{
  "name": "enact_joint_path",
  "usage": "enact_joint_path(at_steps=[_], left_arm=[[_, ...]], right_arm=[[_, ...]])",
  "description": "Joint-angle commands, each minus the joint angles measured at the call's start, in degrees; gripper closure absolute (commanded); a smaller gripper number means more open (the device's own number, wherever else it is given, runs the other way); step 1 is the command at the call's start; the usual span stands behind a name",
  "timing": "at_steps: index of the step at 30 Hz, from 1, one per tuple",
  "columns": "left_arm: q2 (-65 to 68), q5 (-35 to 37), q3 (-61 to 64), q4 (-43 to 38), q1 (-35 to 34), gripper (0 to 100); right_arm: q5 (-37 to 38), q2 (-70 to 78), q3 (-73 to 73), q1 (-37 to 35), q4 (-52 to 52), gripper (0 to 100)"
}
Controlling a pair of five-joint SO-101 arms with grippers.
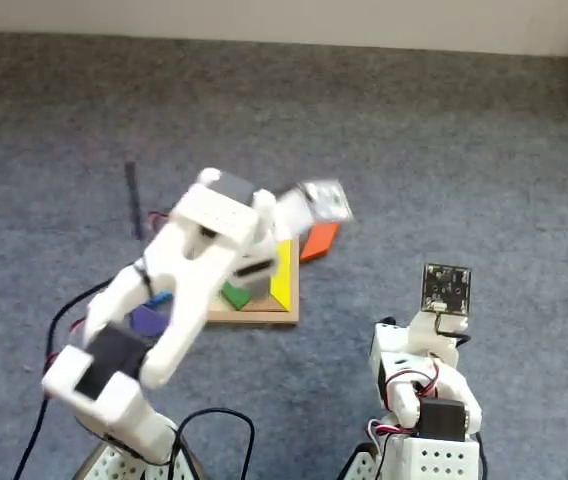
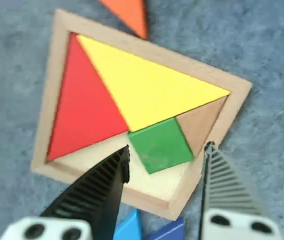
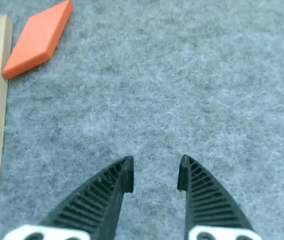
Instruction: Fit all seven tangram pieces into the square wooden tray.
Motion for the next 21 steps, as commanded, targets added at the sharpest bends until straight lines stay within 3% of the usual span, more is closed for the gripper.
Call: enact_joint_path(at_steps=[1, 9, 14, 18, 21], left_arm=[[-10.5, 6.3, -2.3, -0.1, -5.8, 76], [-15.3, 9.1, -2.2, 8.8, -18.9, 76], [-15.4, 8.5, 2.3, 9.1, -26.7, 76], [-16.0, 0.1, 9.2, 7.6, -29.7, 76], [-16.0, -1.2, 13.6, 5.5, -31.4, 76]], right_arm=[[0.8, -0.2, 8.2, 0.9, -0.7, 84.3], [0.8, -0.2, 8.2, 0.9, -0.7, 84.3], [0.8, -0.2, 8.2, 0.9, -0.7, 84.3], [0.8, -0.2, 8.2, 0.9, -0.7, 84.3], [0.8, -0.2, 8.2, 0.9, -0.7, 84.3]])
